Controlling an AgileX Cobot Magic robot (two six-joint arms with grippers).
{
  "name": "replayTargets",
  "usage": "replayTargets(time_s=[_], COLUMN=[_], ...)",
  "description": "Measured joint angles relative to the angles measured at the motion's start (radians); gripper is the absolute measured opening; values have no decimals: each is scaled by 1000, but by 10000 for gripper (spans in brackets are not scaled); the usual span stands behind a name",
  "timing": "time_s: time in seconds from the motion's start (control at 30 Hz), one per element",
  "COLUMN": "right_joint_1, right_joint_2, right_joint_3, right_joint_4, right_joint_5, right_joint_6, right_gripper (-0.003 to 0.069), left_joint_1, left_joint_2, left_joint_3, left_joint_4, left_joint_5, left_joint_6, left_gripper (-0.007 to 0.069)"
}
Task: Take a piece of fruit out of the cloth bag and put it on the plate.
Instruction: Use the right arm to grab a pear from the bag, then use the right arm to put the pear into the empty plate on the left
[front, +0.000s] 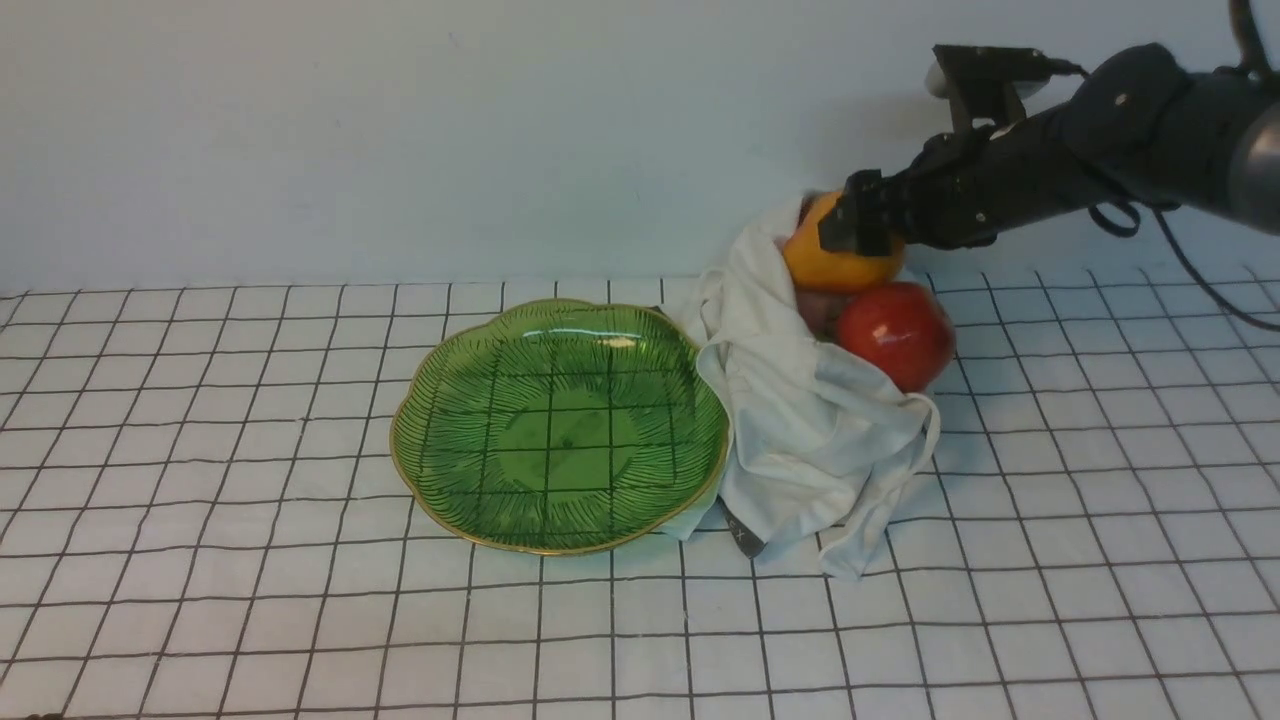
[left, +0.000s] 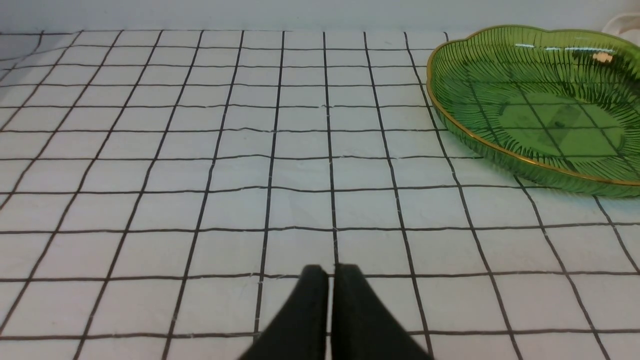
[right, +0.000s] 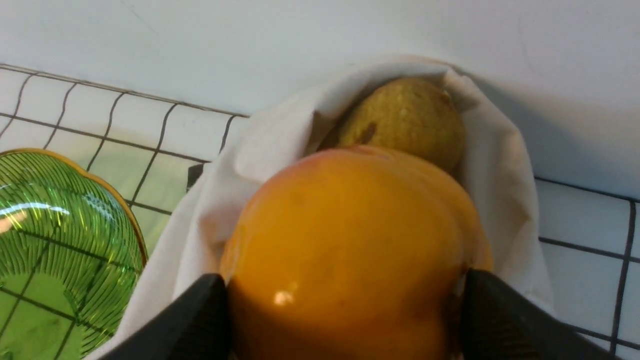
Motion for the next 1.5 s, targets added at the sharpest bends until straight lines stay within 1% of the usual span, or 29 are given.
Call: replayTargets(time_s=[0.17,0.27,0.37,0.5,0.63,0.67,0.7,0.8,0.9,1.1,1.13,1.23,1.3,1.4,1.5], right_joint_1=[0,0,0,0,2,11,13,74,138,223,234,269,280,279,249], right_joint_2=[0,-11,-66,-155,-252,-273,-276,-266,-212,-82,-68,0,19,25,18], right_joint_3=[-1,-1,-1,-1,-1,-2,-2,-3,-3,-3,-3,-3,-3,-4,-48], right_joint_4=[0,0,-7,-6,46,86,93,124,129,131,131,132,131,126,104], right_joint_5=[8,26,48,50,83,122,132,214,254,231,219,179,164,156,217], right_joint_6=[-6,-34,-85,-105,-82,-73,-73,-79,-79,-79,-79,-79,-79,-79,-75], right_gripper=[524,524,524,524,524,524,524,524,524,528,540,644,674,689,687], left_joint_1=[0,0,0,0,0,0,0,0,0,0,0,0,0,0,0], left_joint_2=[0,0,0,0,0,0,0,0,0,0,0,0,0,0,0], left_joint_3=[0,0,0,0,0,0,0,0,0,0,0,0,0,0,0], left_joint_4=[0,0,0,0,0,0,0,0,0,0,0,0,0,0,0], left_joint_5=[0,0,0,0,0,0,0,0,0,0,0,0,0,0,0], left_joint_6=[0,0,0,0,0,0,0,0,0,0,0,0,0,0,0], left_gripper=[-5,-5,-5,-5,-5,-5,-5,-5,-5,-5,-5,-5,-5,-5,-5])
